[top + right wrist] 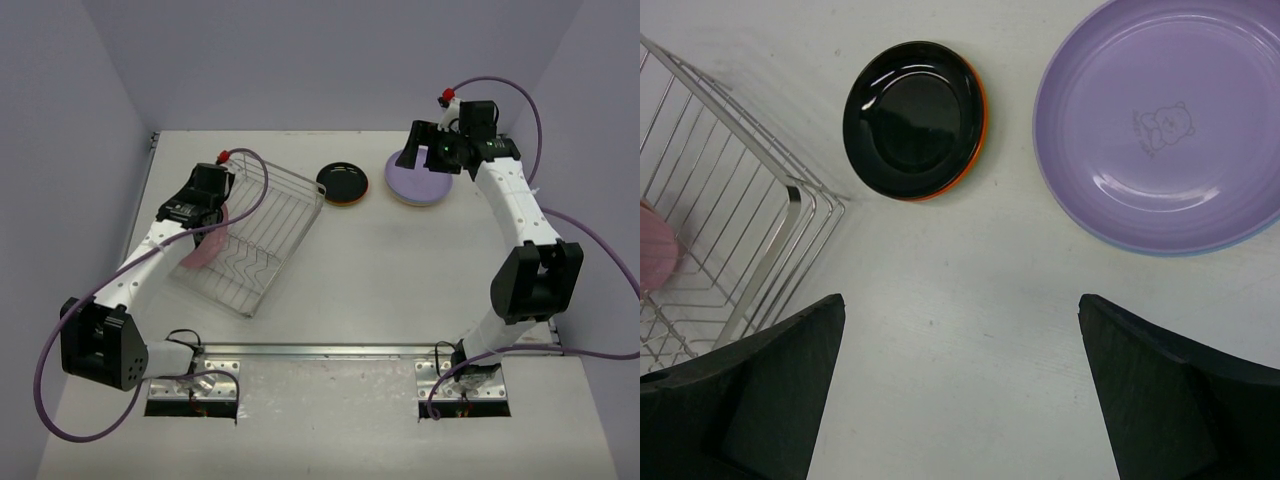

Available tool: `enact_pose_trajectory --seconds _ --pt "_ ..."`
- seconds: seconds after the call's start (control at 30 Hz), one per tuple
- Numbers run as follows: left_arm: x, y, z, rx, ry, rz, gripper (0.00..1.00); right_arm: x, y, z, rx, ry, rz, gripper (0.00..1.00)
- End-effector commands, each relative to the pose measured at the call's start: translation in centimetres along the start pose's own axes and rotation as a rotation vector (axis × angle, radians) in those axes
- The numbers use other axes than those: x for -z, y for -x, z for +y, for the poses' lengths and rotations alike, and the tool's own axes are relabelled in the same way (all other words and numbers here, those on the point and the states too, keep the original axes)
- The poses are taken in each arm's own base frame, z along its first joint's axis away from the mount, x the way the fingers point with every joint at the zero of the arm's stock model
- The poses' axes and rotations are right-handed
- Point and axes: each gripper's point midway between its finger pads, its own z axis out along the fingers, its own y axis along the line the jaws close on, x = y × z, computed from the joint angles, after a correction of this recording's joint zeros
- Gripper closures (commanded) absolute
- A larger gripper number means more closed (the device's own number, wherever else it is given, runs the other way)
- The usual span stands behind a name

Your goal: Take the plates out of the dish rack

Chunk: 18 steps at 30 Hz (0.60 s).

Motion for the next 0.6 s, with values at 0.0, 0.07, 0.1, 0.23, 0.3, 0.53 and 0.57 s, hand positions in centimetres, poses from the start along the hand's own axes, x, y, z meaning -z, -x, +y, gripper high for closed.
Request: enact_pose_trajectory --seconds 0.0,0.07,0.1,0.23,0.3,0.53,0.57 --pt "-0.8 0.3 0.4 0.029 0.039 -0.020 0.64 1.1 1.6 1.0 0.020 0.026 -0.055 0.01" --pt "-1.0 0.2 0.3 0.028 0.044 -0.019 0.66 1.1 1.4 0.9 0.020 0.027 -0.053 0.01" --pt "-1.2 0.1 0.2 0.024 0.045 -0.015 0.67 1.0 1.3 0.9 0.017 0.027 -0.051 0.01" --pt "-1.3 0.1 0.1 0.021 0.046 -0.012 0.72 1.1 1.3 1.2 0.012 0.042 -0.047 0.01" --pt "-1.3 0.1 0.2 0.021 0.048 -0.013 0.74 1.1 1.3 1.3 0.013 0.048 -0.048 0.01" --pt "-2.1 -0.5 -0.2 -0.010 0.066 0.003 0.78 1.0 0.9 1.3 0.008 0.051 -0.044 0.01" --pt "-2.2 -0.6 -0.4 -0.012 0.064 0.006 0.79 0.9 0.9 1.3 0.007 0.052 -0.043 0.01"
